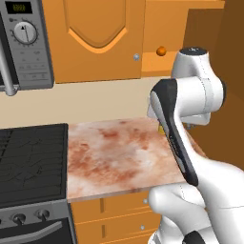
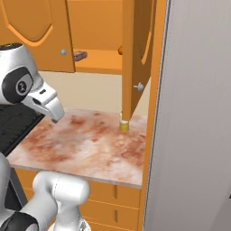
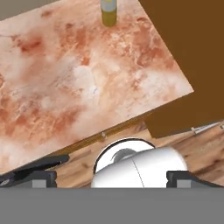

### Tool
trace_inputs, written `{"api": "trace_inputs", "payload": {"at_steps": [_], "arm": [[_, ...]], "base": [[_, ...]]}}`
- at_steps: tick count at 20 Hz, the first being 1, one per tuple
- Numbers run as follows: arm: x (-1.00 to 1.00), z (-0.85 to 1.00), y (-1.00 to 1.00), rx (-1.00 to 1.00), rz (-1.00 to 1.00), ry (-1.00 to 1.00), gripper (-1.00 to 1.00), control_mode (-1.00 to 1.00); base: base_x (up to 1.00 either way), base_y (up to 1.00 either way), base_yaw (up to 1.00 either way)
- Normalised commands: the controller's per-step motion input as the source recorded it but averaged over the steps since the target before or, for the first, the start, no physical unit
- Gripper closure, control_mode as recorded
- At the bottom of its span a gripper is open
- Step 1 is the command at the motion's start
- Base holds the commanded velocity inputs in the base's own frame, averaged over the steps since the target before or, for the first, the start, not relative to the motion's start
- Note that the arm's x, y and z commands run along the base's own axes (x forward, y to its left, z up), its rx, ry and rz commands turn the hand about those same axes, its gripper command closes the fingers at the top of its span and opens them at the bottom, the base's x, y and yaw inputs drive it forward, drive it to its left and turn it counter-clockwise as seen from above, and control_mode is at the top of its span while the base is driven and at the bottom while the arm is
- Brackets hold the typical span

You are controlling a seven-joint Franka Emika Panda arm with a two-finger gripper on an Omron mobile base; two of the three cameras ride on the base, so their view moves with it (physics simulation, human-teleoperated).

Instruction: Pick the bar soap and bar soap from the cabinet and place them on the counter.

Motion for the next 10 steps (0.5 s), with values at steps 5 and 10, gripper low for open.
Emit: {"api": "trace_inputs", "payload": {"at_steps": [5, 10], "arm": [[0.04, 0.56, 0.19, 0.0, 0.27, 0.0, -1.0, -1.0], [0.24, 0.33, 0.1, -0.1, 0.1, 0.0, -1.0, -1.0]], "base": [[0.0, 0.0, 0.0], [0.0, 0.0, 0.0]]}}
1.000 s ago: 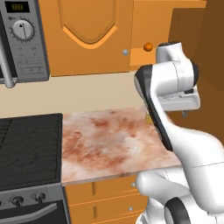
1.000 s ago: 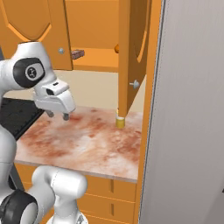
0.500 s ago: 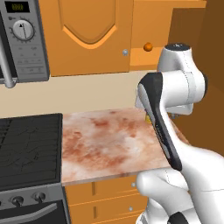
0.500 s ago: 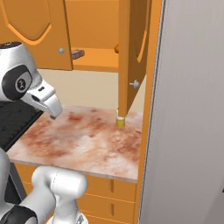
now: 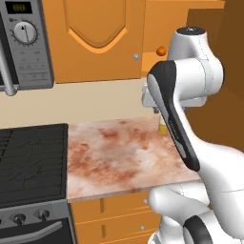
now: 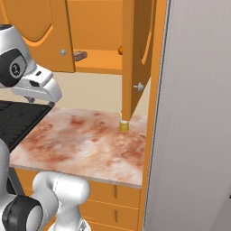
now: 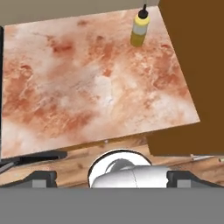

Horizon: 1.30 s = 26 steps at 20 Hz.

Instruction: Pick the bar soap and bar soap from the cabinet and place them on the counter.

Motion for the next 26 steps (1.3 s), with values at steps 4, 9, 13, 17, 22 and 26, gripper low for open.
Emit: {"api": "trace_inputs", "payload": {"at_steps": [4, 9, 13, 17, 22, 26], "arm": [[0.08, 0.14, 0.13, -0.06, 0.07, -0.27, -1.0, -1.0], [0.12, 0.1, 0.02, -0.01, 0.15, -0.35, -1.0, -1.0], [0.17, 0.08, 0.07, -0.03, 0.09, -0.24, -1.0, -1.0], [0.43, 0.25, 0.13, -0.08, 0.02, 0.01, -1.0, -1.0], [0.6, 0.38, 0.08, -0.05, 0.0, 0.04, -1.0, -1.0], [0.53, 0.07, 0.0, 0.04, -0.02, 0.02, -1.0, -1.0]], "base": [[0.0, 0.0, 0.0], [0.0, 0.0, 0.0], [0.0, 0.0, 0.0], [0.0, 0.0, 0.0], [0.0, 0.0, 0.0], [0.0, 0.0, 0.0]]}}
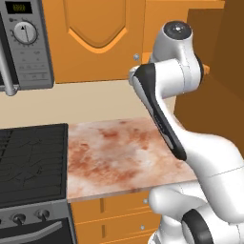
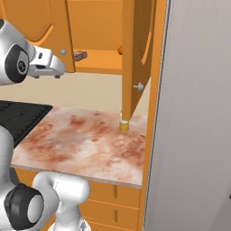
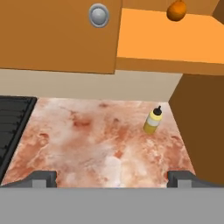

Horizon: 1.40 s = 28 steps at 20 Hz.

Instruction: Pick the bar soap and bar soap from the cabinet and place them on the counter.

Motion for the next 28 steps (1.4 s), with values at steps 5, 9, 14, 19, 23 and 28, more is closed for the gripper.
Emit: {"api": "trace_inputs", "payload": {"at_steps": [5, 9, 14, 19, 23, 28], "arm": [[0.6, 0.09, 0.06, 0.02, -0.04, 0.0, -1.0, -1.0], [0.51, 0.16, 0.09, -0.01, -0.07, 0.0, -1.0, -1.0], [0.52, 0.21, 0.11, -0.03, -0.07, 0.0, -1.0, -1.0], [0.46, 0.18, 0.05, 0.0, 0.0, -0.03, -1.0, -1.0], [0.47, 0.03, 0.01, 0.0, -0.02, 0.0, -1.0, -1.0], [0.41, -0.01, 0.0, 0.0, -0.01, -0.02, -1.0, -1.0]], "base": [[0.0, 0.0, 0.0], [0.0, 0.0, 0.0], [0.0, 0.0, 0.0], [0.0, 0.0, 0.0], [0.0, 0.0, 0.0], [0.0, 0.0, 0.0]]}}
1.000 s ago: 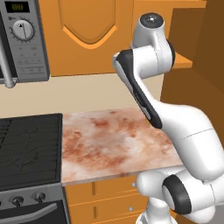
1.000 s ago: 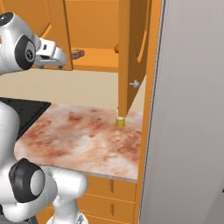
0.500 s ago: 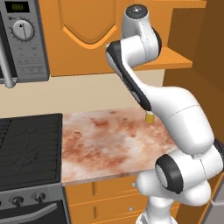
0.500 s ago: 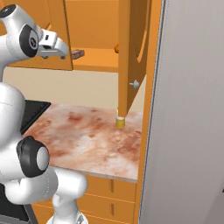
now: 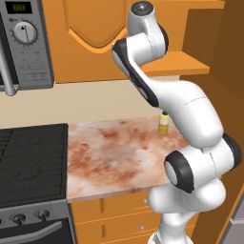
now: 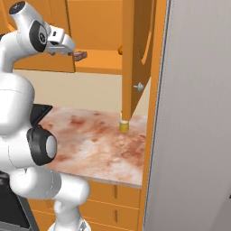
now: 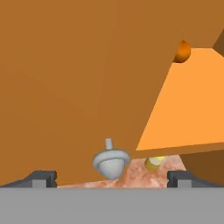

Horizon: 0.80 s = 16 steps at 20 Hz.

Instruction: Pick the bar soap and bar soap from the cabinet and place them on the counter.

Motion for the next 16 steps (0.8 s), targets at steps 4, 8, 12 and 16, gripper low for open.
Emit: {"api": "trace_inputs", "payload": {"at_steps": [4, 8, 12, 16], "arm": [[0.48, 0.0, 0.0, 0.0, -0.02, 0.0, -1.0, -1.0], [0.32, -0.01, 0.01, 0.0, -0.03, 0.0, -1.0, -1.0], [0.03, -0.12, -0.01, 0.0, -0.04, 0.0, -1.0, -1.0], [0.01, -0.17, -0.07, 0.0, -0.03, 0.0, -1.0, -1.0]], "base": [[0.0, 0.0, 0.0], [0.0, 0.0, 0.0], [0.0, 0.0, 0.0], [0.0, 0.0, 0.0]]}}
